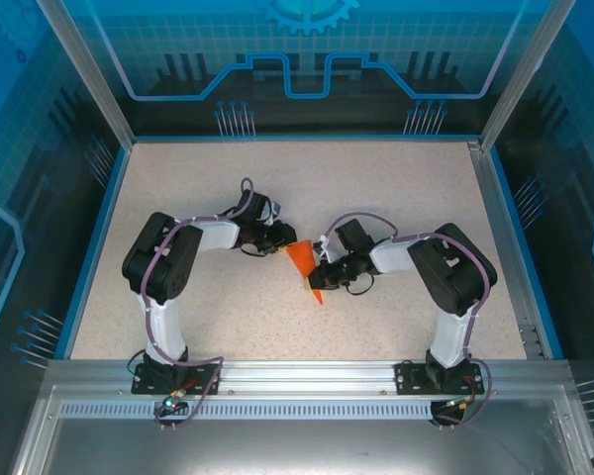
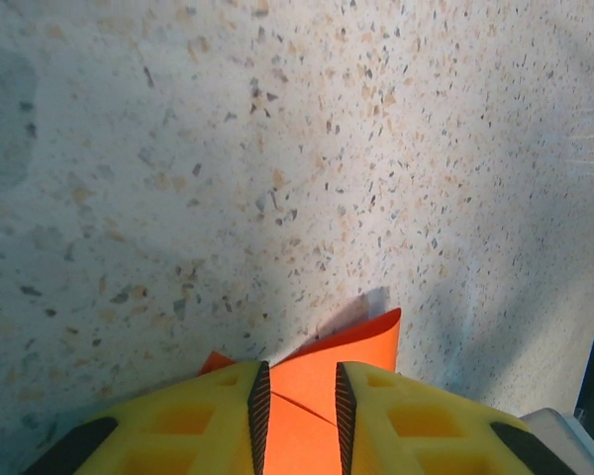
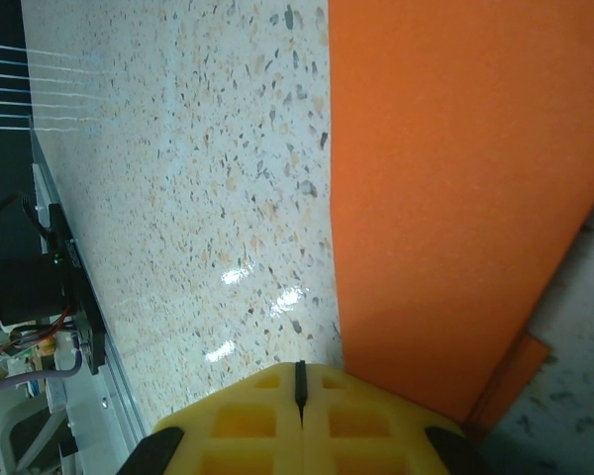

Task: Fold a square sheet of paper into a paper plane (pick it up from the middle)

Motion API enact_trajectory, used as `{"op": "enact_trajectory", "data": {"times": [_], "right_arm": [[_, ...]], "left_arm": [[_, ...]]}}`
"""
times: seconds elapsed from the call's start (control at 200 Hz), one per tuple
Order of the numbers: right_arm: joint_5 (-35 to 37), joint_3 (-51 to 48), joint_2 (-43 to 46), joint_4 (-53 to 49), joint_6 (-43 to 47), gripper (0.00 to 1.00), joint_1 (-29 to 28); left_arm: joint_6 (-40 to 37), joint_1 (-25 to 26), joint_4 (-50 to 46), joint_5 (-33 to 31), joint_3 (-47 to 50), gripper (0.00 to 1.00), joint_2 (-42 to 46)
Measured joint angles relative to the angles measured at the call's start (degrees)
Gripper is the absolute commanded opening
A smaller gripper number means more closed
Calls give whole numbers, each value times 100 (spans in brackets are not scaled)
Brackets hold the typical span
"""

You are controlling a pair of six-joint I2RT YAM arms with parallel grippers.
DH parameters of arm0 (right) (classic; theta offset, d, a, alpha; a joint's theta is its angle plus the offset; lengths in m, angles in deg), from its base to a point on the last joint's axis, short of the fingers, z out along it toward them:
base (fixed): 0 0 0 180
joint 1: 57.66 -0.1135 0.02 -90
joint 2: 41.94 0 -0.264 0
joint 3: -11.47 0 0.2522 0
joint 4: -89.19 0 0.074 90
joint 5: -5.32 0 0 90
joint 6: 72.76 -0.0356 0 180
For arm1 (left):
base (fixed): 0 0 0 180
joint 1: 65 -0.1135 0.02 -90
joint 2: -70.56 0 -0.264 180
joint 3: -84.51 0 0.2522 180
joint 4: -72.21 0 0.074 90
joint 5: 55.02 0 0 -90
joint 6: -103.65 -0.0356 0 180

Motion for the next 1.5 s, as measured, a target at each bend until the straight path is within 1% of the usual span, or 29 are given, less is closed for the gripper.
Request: {"op": "enact_trajectory", "data": {"times": [0.225, 0.37, 0.43, 0.54, 0.63, 0.765, 0.82, 0.885, 1.155, 1.306, 1.496], "right_arm": [[-94, 0, 0, -24, 2, 0, 11], [-144, 7, -7, -55, -2, 0, 26], [-157, 20, -11, -70, -2, 0, 26], [-155, 59, -22, -142, -9, 0, 26], [-149, 79, -22, -199, -31, 0, 26], [-142, 81, -22, -214, -96, 0, 26], [-138, 81, -22, -210, -140, 0, 26], [-138, 79, -20, -208, -175, 0, 26], [-122, 52, 26, -216, -267, 0, 26], [-17, -4, 157, -313, -348, 3, 26], [155, -37, 520, -723, -442, 4, 26]], "left_arm": [[-192, -219, -286, -170, -332, 28, -33], [-238, -254, -363, -179, -415, 30, 7], [-236, -254, -350, -177, -323, 30, 131], [-186, -203, -348, -179, 52, 29, 669], [-118, 22, -354, -179, 275, 28, 1143], [-81, 678, -264, -164, 334, 27, 1397], [-76, 903, -219, -144, 400, 27, 1390], [-4, 1025, -151, -111, 501, 27, 1322], [332, 1012, 168, -133, 623, 27, 518], [367, 1019, 258, -133, 623, 26, 413], [365, 1019, 345, -125, 643, 25, 376]]}}
